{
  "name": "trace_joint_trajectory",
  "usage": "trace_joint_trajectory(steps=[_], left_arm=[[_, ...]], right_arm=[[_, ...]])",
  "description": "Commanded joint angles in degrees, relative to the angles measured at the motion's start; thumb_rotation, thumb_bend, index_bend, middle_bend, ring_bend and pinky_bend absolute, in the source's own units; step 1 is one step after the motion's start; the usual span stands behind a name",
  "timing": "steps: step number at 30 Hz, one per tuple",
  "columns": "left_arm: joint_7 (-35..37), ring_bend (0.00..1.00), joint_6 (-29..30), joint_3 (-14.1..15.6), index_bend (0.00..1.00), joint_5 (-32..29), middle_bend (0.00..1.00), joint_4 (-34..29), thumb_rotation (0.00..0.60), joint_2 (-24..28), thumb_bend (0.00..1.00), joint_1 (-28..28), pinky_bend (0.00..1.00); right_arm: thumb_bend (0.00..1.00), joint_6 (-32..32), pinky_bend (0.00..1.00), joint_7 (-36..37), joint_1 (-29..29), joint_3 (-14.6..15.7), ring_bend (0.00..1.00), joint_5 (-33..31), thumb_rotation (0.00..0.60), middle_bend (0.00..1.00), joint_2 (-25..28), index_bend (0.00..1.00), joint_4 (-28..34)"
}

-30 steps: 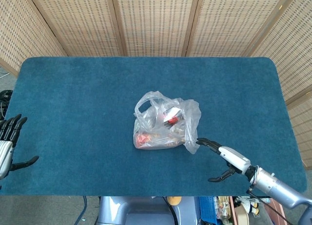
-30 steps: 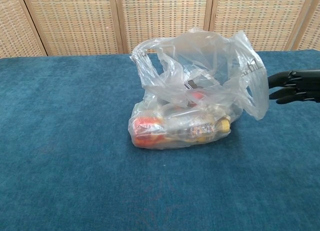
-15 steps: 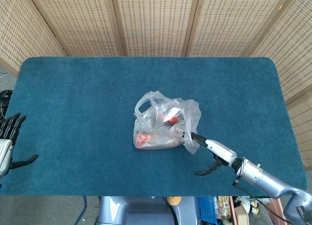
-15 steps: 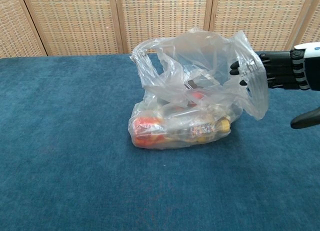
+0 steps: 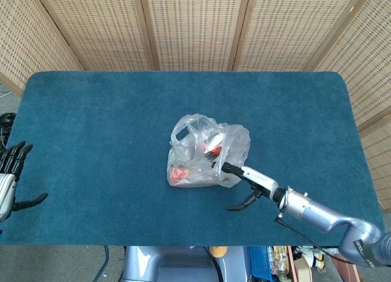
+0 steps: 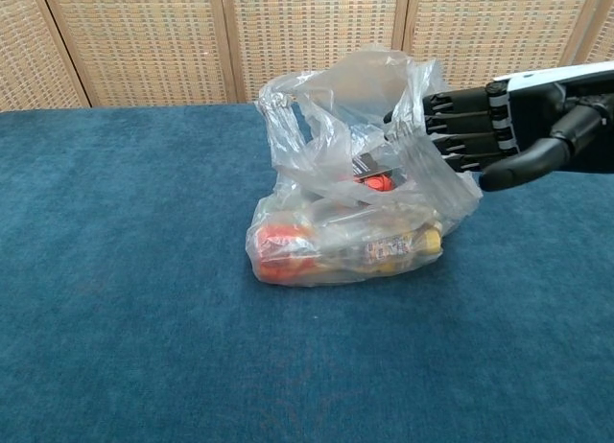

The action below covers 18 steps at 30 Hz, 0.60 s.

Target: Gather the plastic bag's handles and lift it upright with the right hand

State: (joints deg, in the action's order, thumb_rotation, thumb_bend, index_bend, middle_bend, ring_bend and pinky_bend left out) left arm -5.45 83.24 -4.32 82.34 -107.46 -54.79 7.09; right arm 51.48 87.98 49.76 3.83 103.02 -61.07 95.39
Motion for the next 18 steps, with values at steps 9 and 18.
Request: trace_joint_trajectory(steps=[9,18], left_arm=[[0.8,0.00,-0.5,-0.1,0.00,-0.4,0.00,0.2,0.600,0.3,0.11,0.2,0.00],[1.0,0.00,-0.7,-0.1,0.00,-0.5,0.00,0.2,0.600,0.4,0.11,0.3,0.00]], right_arm=[[0.08,-0.4,0.00,30.6,7.5,1.0,0.00,-0.6,0.600,0.09,-4.0,0.11,-4.8],[0.07,1.6,0.05,47.1,11.3,0.6,0.01,-1.3,0.600,0.15,-8.8,0.15,-11.7]])
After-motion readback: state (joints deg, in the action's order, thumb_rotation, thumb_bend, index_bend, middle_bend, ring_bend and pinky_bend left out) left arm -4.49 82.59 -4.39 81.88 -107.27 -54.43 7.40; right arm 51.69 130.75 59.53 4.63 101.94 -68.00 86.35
